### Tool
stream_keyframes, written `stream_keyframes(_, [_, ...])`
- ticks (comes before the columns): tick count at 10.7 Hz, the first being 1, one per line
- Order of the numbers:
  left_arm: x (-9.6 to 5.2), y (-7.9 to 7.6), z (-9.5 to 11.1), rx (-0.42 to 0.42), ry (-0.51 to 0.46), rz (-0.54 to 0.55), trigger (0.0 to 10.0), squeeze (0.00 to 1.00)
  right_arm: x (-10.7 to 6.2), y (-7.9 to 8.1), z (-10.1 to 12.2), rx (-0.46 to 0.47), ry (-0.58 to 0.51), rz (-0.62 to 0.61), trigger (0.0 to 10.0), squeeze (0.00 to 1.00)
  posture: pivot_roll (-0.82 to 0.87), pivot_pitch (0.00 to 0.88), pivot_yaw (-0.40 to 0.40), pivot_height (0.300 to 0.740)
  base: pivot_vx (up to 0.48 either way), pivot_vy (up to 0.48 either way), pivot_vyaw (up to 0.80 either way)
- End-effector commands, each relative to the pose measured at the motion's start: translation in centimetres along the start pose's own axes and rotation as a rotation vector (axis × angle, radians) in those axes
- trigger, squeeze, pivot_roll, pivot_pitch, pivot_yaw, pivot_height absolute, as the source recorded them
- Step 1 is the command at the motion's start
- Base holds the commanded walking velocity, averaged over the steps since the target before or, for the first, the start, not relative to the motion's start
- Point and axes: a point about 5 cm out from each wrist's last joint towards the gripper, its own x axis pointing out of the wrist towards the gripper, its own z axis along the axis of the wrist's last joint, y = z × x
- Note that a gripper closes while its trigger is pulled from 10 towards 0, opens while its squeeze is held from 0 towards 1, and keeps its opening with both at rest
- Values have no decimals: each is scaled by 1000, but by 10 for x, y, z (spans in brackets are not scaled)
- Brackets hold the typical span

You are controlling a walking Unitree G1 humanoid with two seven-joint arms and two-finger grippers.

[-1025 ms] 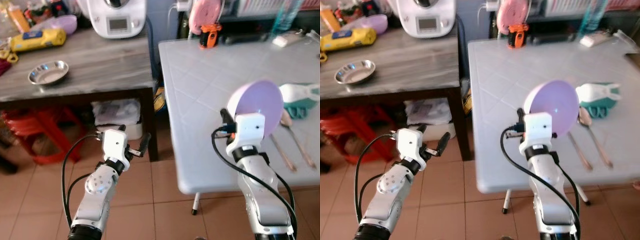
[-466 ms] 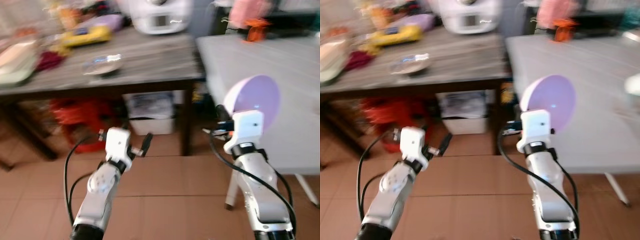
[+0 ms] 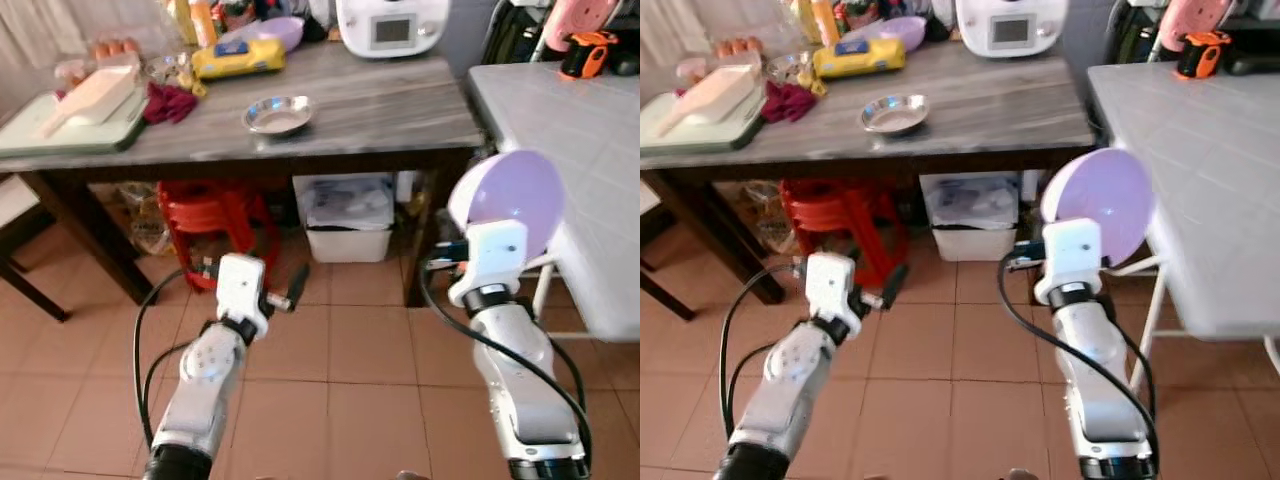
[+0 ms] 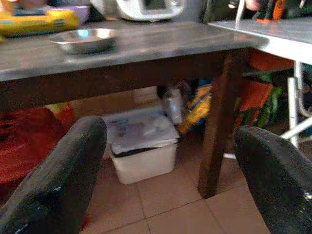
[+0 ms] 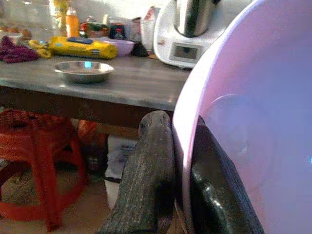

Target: Setting the table

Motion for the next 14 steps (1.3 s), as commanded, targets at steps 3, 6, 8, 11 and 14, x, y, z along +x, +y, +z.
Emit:
stream_keyframes(3, [-7, 9, -5, 20, 23, 32, 10000, 0, 1, 12, 5, 12, -27, 36, 10000, 0, -82, 83, 86, 740, 0, 451, 0])
stream_keyframes(6, [-6, 10, -3, 33, 10, 32, 10000, 0, 2, 13, 4, 9, -28, 40, 10000, 0, -77, 75, 91, 740, 0, 96, 0])
stream_keyframes(8, [-6, 10, -1, 32, -1, 24, 10000, 0, 2, 13, 3, 9, -29, 42, 10000, 0, -76, 71, 93, 740, 0, 0, 0])
stream_keyframes(11, [-6, 9, 2, 34, -24, 5, 10000, 0, 3, 14, 4, 5, -32, 44, 10000, 0, -76, 68, 92, 740, 0, 0, 0])
stream_keyframes(14, [-6, 8, 3, 15, -44, -3, 10000, 0, 3, 15, 4, -1, -35, 47, 10000, 0, -76, 68, 92, 740, 356, 0, 0])
